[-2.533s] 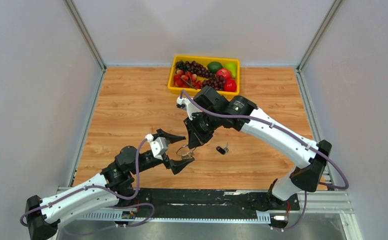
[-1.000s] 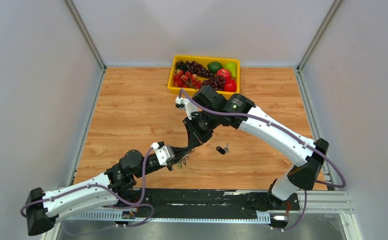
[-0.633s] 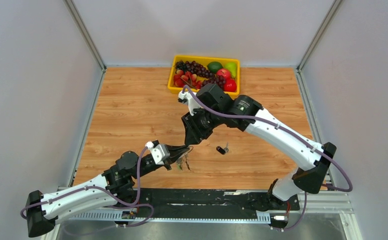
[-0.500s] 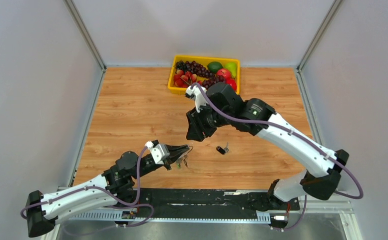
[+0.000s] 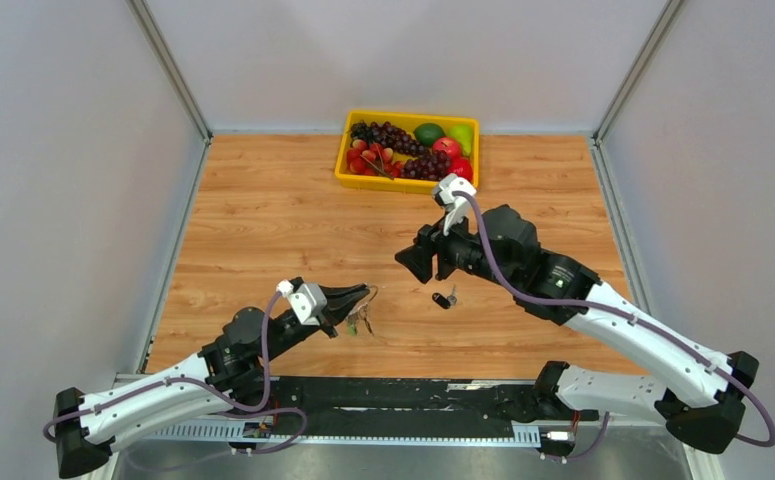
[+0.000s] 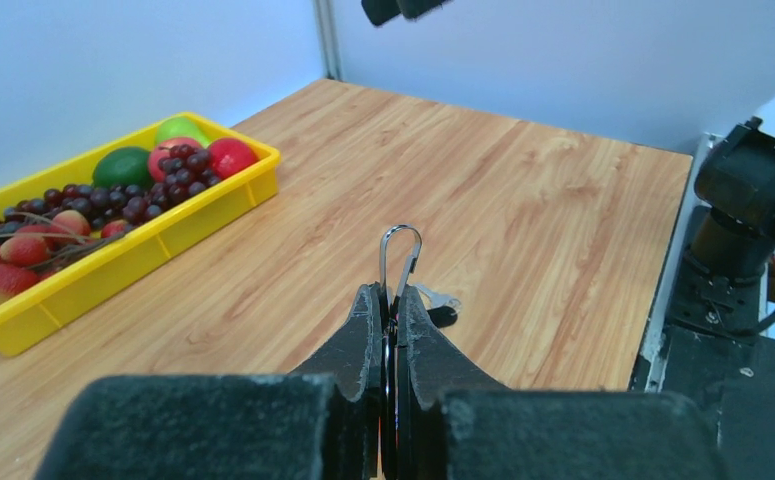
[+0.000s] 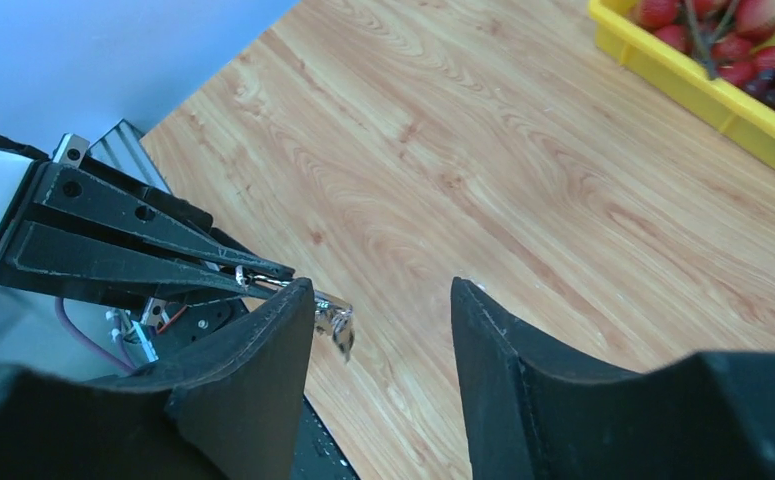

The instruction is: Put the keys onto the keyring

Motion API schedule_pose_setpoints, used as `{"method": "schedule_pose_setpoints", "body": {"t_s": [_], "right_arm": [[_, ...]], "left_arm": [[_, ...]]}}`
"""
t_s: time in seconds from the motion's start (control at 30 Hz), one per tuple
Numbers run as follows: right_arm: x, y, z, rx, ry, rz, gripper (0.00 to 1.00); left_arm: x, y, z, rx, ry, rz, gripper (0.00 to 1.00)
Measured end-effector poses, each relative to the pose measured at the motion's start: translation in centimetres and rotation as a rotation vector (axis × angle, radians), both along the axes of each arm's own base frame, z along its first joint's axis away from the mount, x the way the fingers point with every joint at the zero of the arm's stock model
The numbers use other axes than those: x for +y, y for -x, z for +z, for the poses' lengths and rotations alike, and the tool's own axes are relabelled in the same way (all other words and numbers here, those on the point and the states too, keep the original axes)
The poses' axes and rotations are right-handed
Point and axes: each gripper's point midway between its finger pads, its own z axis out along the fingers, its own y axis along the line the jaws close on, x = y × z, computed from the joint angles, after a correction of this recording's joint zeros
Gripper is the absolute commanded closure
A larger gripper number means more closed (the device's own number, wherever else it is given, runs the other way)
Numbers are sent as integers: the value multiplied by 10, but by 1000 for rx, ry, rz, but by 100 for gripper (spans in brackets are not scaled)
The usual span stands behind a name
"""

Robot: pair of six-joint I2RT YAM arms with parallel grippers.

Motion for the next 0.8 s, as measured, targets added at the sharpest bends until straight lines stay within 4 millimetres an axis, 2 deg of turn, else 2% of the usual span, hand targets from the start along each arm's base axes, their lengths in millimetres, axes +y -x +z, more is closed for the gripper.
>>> {"method": "schedule_pose_setpoints", "body": {"t_s": [0.07,0.2,0.53,0.8], "right_arm": [[12,-1,-5,10,-2,36,46],[29,3,-14,40,0,103,55],[70,19,-42,137,45,299,55],[90,25,-21,138,5,382,57]], "left_arm": [[4,-4,0,9,12,28,100],[10,-9,0,46,46,75,100],[16,-16,-3,141,101,134,100],[18,-17,-5,175,117,149,100]]}}
